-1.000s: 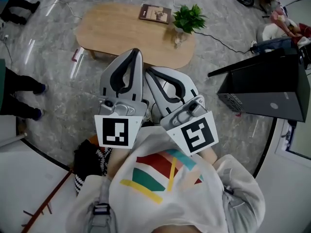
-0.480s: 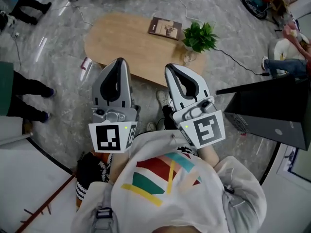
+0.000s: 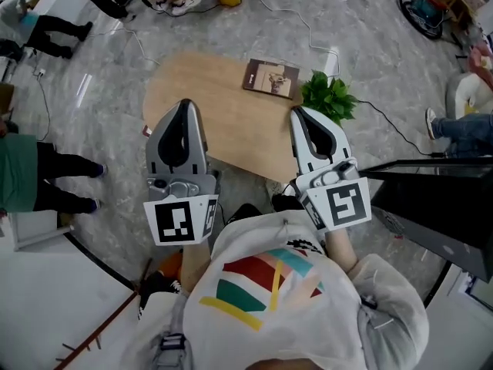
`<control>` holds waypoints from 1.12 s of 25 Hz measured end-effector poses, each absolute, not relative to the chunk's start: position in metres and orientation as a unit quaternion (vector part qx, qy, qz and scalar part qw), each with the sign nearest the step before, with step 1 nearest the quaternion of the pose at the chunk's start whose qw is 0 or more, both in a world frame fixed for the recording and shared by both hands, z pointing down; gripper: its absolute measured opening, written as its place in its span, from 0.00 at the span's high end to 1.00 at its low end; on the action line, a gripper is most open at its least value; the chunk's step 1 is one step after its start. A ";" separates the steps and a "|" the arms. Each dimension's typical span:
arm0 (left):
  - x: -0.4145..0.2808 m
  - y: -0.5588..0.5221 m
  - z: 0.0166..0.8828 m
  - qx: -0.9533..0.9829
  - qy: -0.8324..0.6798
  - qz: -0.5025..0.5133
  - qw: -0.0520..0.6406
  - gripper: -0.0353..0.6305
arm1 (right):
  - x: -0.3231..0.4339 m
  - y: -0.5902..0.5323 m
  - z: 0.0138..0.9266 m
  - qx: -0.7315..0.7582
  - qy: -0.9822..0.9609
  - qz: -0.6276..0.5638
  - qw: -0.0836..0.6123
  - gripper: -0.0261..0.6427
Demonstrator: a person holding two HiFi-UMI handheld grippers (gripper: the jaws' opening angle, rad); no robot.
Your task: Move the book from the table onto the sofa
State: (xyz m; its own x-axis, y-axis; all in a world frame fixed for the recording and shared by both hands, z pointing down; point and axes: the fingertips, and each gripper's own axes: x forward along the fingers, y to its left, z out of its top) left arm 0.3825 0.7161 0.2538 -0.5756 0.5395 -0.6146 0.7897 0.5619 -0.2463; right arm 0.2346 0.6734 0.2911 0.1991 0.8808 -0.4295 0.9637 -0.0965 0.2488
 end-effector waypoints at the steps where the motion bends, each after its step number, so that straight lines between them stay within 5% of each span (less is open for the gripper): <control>1: 0.379 0.725 0.248 0.394 0.849 -0.256 0.241 0.94 | 0.228 0.682 0.288 0.736 0.628 -0.084 0.237 0.94; 18: 0.427 0.958 0.188 0.347 0.887 -0.204 0.227 0.94 | 0.257 0.870 0.220 0.675 0.708 -0.060 0.197 0.94; 28: 0.364 1.037 0.181 0.243 0.934 -0.188 0.184 0.94 | 0.231 0.904 0.210 0.595 0.781 -0.078 0.172 0.94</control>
